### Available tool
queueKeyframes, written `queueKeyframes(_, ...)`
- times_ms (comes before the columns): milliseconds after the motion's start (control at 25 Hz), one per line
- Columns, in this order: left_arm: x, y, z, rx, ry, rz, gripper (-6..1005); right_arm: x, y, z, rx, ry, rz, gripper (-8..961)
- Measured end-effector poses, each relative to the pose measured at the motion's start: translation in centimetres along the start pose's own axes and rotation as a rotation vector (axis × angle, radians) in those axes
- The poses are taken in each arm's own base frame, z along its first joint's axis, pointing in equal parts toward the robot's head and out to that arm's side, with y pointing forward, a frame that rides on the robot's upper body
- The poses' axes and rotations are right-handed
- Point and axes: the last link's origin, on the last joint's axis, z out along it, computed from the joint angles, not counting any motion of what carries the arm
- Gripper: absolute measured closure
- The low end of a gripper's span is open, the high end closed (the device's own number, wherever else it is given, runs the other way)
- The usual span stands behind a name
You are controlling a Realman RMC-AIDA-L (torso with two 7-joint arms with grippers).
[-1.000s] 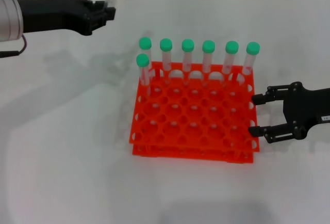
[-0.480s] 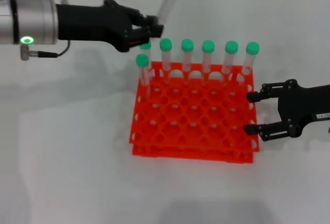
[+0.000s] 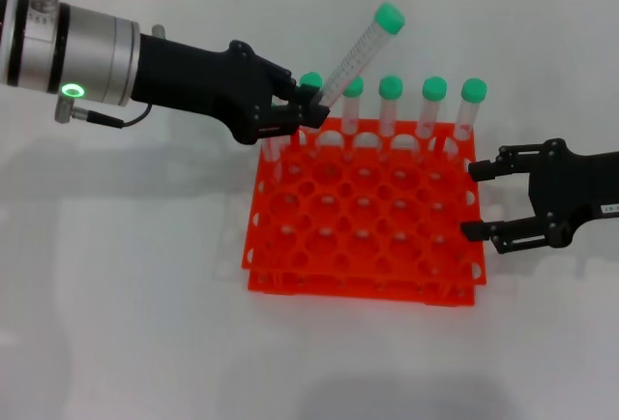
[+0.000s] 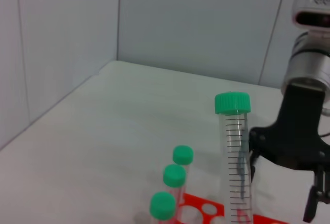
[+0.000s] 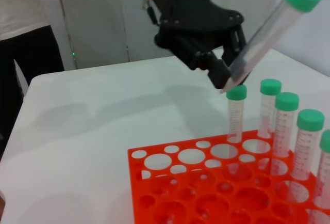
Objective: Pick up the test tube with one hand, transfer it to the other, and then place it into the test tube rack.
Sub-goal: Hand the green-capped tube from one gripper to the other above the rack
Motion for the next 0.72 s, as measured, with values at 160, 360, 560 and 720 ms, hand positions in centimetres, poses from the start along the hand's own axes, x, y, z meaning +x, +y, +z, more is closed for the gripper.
queueKeyframes(160,-0.5,0.2,0.0,-0.003,-0.009,-0.005,793,0.0,-0.2,-0.5,0.007,0.0,0.008,192)
queueKeyframes(360,-1.2,0.4,0.0,0.007,-0.007,0.006,791,-0.3,-0.7,-1.7,0.037,-0.041,0.034,192)
queueKeyframes(560,-1.6,0.4,0.4,0.028,-0.009,0.023,789,-0.8,-1.7,-2.6,0.109,-0.111,0.076,192)
queueKeyframes(720,-1.8,0.4,0.8,0.037,-0.02,0.03,788,-1.4,-1.7,-2.3,0.13,-0.183,0.105,191)
